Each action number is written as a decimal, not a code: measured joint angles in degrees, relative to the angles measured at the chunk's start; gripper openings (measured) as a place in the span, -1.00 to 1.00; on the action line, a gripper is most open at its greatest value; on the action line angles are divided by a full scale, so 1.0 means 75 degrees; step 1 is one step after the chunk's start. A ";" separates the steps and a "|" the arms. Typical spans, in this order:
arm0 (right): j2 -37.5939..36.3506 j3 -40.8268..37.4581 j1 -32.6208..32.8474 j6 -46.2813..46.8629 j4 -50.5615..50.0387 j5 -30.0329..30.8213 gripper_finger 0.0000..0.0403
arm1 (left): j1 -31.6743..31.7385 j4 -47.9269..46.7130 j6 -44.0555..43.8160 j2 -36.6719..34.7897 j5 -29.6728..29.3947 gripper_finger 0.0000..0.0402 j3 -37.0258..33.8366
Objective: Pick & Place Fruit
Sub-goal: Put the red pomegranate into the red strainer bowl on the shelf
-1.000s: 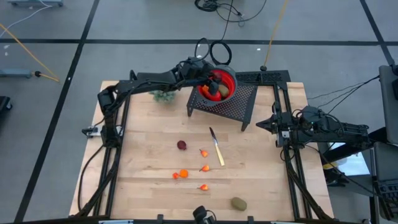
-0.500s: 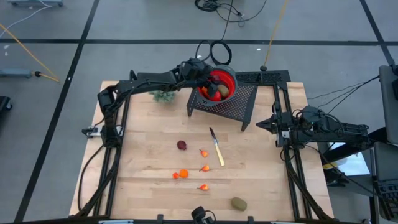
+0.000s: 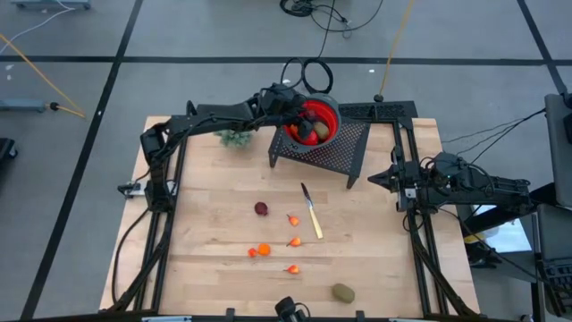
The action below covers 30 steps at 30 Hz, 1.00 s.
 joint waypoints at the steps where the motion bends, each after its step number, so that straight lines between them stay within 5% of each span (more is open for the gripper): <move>1: 0.0000 0.0000 -0.0002 0.0000 0.0000 0.0000 -0.98 | 0.0000 0.0000 0.0000 0.0000 0.0001 0.21 0.0000; 7: 0.0000 0.0000 0.0000 0.0000 0.0000 -0.0003 -0.98 | 0.0002 0.0070 -0.0004 -0.0203 0.0148 0.34 -0.0011; 13: -0.0003 0.0000 -0.0001 -0.0003 0.0003 -0.0006 -0.98 | -0.0351 -0.0390 -0.0318 -0.1364 0.0309 0.33 0.0006; 21: -0.0003 0.0000 0.0000 -0.0052 -0.0001 -0.0009 -0.98 | -0.1711 -0.2009 -0.0854 -0.2420 -0.0163 0.16 0.0003; 30: -0.0003 0.0000 0.0001 -0.0052 0.0000 -0.0009 -0.98 | -0.3333 -0.3481 -0.2543 -0.2518 -0.0700 -0.03 0.0000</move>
